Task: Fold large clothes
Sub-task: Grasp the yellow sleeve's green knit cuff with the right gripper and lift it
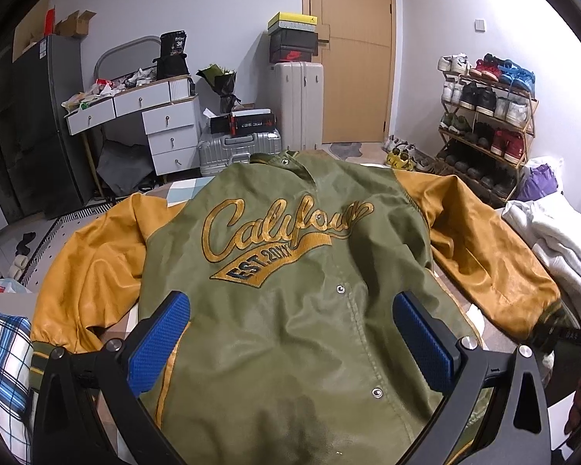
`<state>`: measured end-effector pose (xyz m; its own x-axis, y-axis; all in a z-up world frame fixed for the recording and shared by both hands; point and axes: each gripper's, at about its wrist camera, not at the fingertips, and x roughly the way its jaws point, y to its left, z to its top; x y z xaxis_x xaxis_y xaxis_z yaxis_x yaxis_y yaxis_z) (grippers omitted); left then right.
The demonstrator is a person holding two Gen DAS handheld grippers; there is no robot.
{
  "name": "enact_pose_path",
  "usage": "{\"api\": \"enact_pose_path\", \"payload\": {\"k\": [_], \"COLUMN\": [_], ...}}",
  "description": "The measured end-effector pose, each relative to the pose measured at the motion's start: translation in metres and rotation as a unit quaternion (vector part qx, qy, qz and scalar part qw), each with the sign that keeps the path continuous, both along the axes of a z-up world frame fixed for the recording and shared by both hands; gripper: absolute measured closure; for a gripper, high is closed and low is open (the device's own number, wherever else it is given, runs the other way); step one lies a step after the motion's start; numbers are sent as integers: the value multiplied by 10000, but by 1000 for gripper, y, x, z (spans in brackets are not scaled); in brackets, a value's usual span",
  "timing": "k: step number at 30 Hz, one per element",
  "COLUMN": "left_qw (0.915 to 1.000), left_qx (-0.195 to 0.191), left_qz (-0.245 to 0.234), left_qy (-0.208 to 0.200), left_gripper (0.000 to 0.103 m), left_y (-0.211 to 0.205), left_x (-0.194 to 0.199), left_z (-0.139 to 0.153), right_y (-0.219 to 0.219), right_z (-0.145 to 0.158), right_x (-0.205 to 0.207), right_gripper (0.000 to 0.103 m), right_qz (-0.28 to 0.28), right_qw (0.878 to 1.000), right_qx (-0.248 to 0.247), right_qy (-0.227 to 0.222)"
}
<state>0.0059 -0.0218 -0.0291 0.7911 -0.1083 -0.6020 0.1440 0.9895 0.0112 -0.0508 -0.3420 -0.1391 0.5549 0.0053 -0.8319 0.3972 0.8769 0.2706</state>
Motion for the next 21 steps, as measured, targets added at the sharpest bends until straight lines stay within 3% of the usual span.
{"api": "enact_pose_path", "payload": {"k": [3, 6, 15, 21], "left_qw": [10000, 9999, 9998, 9994], "left_qx": [36, 72, 60, -74], "left_qz": [21, 38, 164, 349], "left_qy": [29, 60, 35, -11], "left_gripper": [1, 1, 1, 1], "left_y": [0, 0, 9, 25], "left_x": [1, 2, 4, 6], "left_z": [-2, -5, -2, 1], "right_y": [12, 23, -30, -56], "right_z": [24, 62, 193, 253], "right_x": [0, 5, 58, 107], "right_gripper": [95, 96, 96, 97], "right_qz": [267, 540, 128, -420], "right_qw": [9952, 9815, 9634, 9537], "right_qx": [-741, -1443, -1798, -1908], "right_qy": [-578, -1138, -1986, -2288]}}
